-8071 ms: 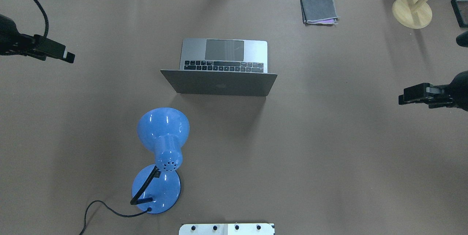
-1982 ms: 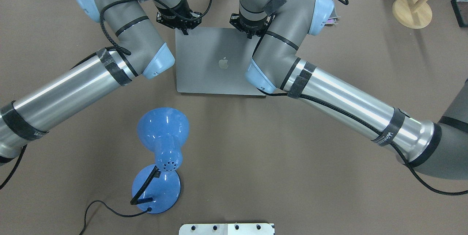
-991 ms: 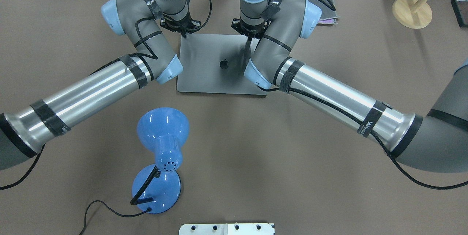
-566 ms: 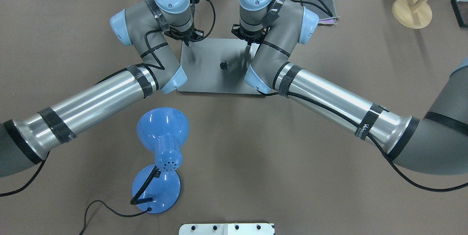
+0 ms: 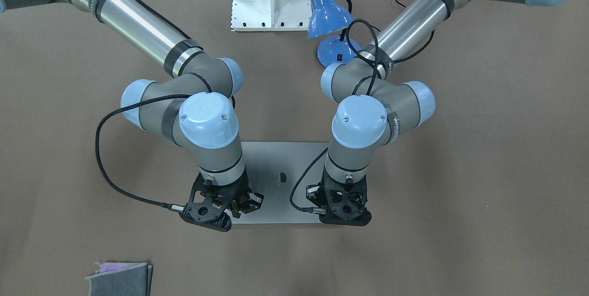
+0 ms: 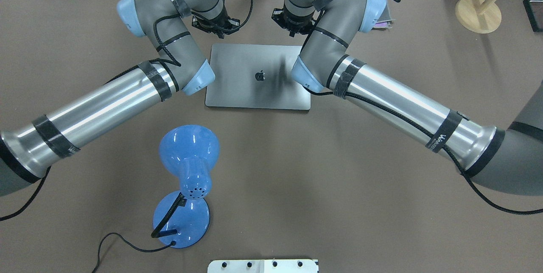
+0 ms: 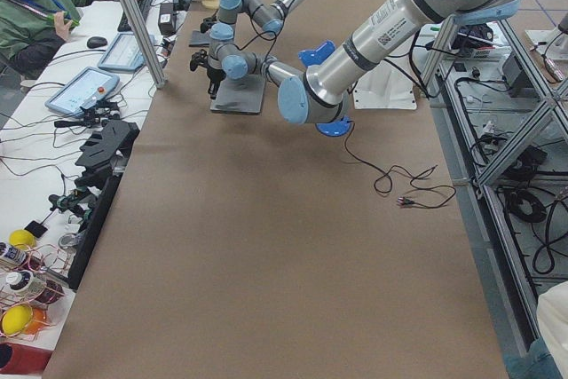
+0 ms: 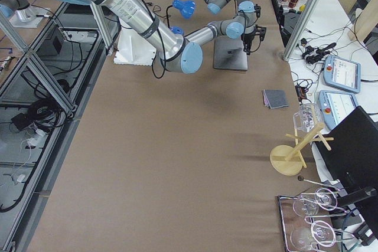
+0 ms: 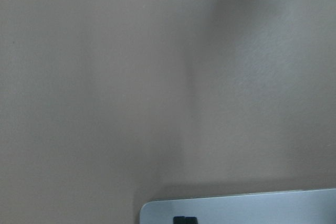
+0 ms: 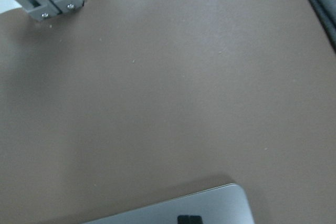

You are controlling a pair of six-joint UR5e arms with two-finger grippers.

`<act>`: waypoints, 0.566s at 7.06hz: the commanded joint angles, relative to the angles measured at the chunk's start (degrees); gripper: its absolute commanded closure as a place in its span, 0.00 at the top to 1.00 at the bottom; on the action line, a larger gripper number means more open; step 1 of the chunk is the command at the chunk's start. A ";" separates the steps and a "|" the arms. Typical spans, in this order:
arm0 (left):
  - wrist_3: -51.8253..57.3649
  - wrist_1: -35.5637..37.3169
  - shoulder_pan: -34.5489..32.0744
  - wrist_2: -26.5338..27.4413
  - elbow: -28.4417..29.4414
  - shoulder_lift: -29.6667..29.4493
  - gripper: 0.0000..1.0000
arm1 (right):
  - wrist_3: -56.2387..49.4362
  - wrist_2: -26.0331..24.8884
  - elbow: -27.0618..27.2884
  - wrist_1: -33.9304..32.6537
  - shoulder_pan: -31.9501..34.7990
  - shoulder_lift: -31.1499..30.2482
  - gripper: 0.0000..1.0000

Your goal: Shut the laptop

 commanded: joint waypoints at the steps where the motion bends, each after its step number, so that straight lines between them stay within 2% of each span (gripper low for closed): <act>1: 0.24 7.19 -1.38 -3.82 -16.66 7.71 0.98 | -4.37 2.83 17.24 -3.89 4.51 -12.48 1.00; 3: 6.71 20.08 -4.45 -6.81 -27.93 10.81 0.99 | -15.25 8.70 28.10 -10.54 9.86 -20.43 1.00; 4: 11.10 24.92 -6.72 -8.03 -36.35 16.58 0.99 | -21.99 10.90 34.85 -12.66 12.67 -26.64 1.00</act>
